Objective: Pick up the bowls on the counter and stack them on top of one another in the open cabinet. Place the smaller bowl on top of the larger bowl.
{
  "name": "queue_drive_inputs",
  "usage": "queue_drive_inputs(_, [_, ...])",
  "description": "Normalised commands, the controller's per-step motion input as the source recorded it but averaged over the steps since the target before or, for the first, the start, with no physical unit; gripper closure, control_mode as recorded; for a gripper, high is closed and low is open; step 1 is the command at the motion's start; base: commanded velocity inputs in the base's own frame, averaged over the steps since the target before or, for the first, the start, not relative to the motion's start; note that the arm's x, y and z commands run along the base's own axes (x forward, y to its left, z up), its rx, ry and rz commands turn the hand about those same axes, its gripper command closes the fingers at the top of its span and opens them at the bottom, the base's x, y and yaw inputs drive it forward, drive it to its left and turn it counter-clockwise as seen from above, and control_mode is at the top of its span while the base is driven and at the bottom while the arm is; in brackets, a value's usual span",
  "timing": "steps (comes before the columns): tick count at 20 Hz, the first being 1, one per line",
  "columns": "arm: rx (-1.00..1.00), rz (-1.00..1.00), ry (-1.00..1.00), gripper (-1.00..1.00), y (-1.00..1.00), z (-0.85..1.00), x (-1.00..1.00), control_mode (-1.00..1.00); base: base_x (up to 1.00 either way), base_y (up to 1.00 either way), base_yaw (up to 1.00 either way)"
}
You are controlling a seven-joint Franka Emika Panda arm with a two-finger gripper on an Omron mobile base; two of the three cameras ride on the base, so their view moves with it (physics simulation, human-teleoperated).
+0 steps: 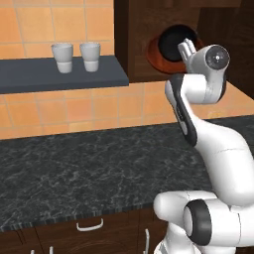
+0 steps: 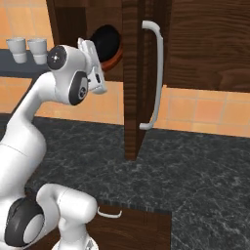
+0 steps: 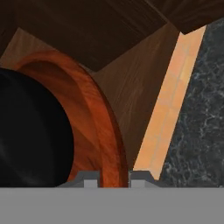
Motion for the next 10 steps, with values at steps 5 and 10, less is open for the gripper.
queue_drive_inputs(5, [0.00,-0.03,0.04,1.00,0.00,-0.20,0.85,-1.00,0.00,0.00,0.00])
queue_drive_inputs(10, [0.00,0.00,0.09,1.00,0.00,-0.12,0.77,-1.00,0.00,0.00,0.00])
